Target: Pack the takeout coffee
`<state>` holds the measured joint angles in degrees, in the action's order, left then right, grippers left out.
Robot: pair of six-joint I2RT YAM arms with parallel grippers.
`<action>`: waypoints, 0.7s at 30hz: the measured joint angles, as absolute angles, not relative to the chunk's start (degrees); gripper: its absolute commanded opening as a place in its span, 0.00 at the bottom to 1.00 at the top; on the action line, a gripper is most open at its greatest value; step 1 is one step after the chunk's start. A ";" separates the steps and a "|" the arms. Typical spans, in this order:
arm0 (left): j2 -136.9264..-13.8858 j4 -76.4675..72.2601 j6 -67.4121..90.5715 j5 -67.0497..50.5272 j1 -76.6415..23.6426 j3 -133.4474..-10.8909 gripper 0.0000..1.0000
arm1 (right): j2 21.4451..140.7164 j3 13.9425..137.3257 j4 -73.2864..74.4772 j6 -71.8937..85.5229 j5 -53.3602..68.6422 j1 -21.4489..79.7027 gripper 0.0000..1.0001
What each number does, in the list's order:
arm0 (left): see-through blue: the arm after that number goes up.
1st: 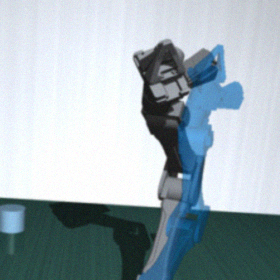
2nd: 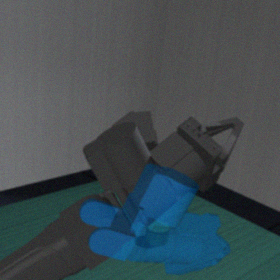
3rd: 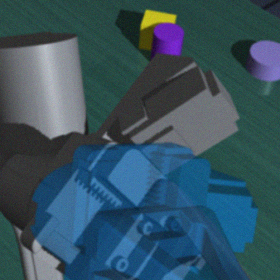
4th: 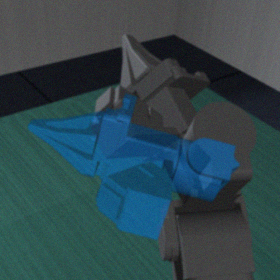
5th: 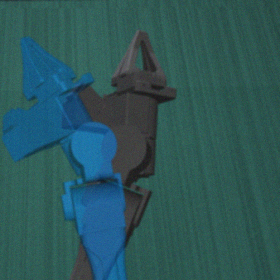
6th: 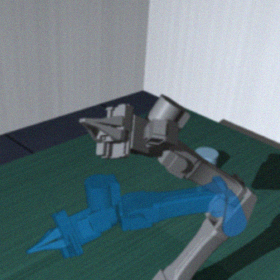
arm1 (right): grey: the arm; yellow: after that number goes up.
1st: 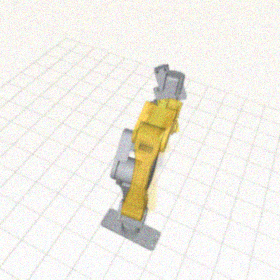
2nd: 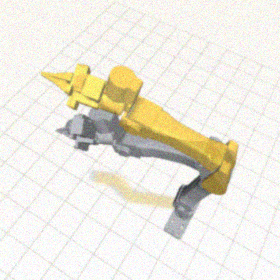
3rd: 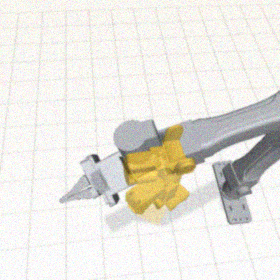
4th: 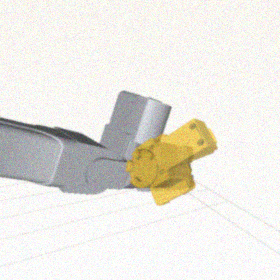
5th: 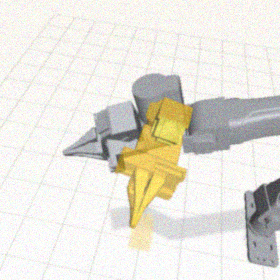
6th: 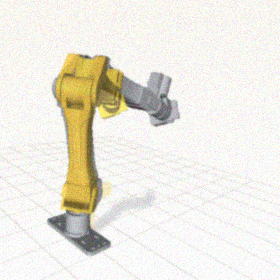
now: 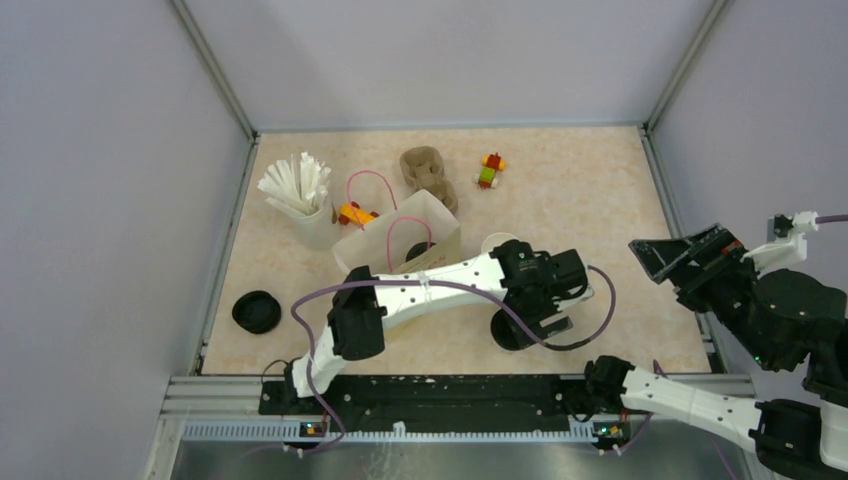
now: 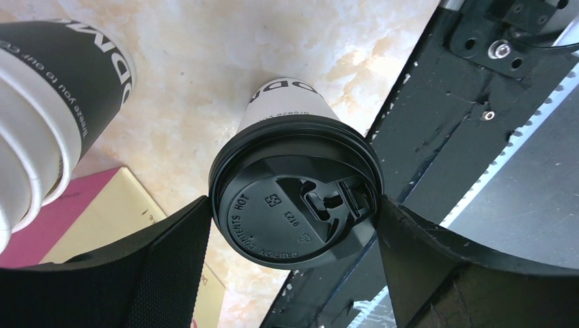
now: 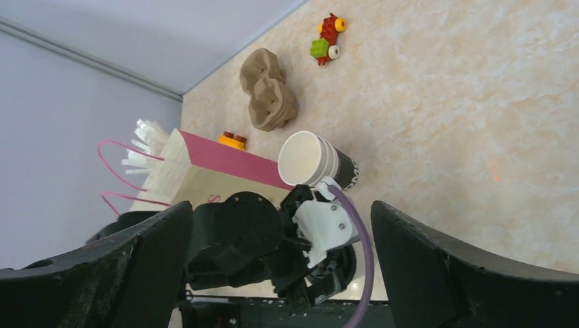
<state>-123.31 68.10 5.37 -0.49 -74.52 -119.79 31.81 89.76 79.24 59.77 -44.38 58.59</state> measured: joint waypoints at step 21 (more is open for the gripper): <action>-105.12 74.87 14.96 14.44 -73.93 -125.25 0.55 | 33.23 78.11 62.74 55.20 -36.07 58.61 0.98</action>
<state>-105.12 74.87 14.96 14.44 -73.93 -125.25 33.23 78.11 62.74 55.20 -36.07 58.61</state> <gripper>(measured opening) 0.877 0.985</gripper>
